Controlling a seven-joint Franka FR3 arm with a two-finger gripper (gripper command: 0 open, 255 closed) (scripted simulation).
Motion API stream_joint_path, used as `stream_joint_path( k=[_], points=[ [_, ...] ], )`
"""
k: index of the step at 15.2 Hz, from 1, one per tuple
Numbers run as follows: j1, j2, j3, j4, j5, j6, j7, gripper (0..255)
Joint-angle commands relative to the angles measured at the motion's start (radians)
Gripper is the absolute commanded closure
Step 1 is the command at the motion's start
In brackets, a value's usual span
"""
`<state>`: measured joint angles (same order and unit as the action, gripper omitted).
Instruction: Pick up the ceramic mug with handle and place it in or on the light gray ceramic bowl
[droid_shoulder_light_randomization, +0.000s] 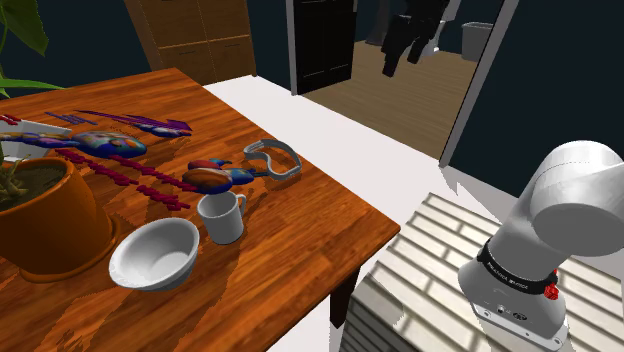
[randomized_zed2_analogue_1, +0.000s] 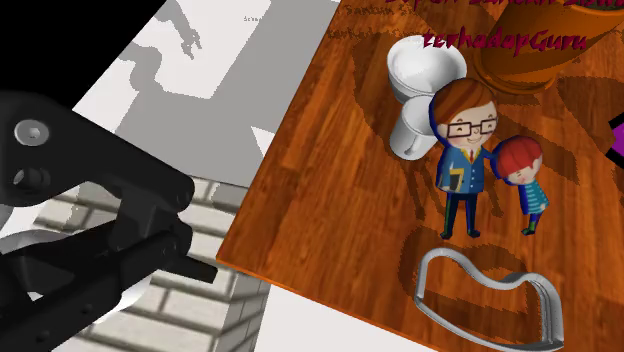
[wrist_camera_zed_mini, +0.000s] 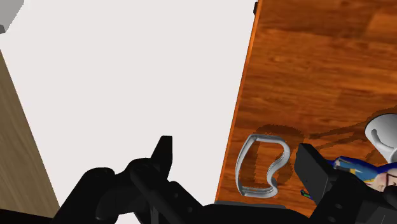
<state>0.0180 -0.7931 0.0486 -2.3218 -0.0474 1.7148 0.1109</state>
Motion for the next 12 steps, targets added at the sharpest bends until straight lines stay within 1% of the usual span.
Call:
stream_joint_path(
  k=[1, 7, 12],
  points=[
    [0.0, 0.0, 0.0, 0.0, 0.0, 0.0, 0.0, 0],
    [0.026, 0.066, 0.09, -0.084, 0.06, 0.17, 0.119, 0],
    [0.044, 0.161, 0.17, -0.117, 0.097, 0.318, 0.218, 0]
  ],
)
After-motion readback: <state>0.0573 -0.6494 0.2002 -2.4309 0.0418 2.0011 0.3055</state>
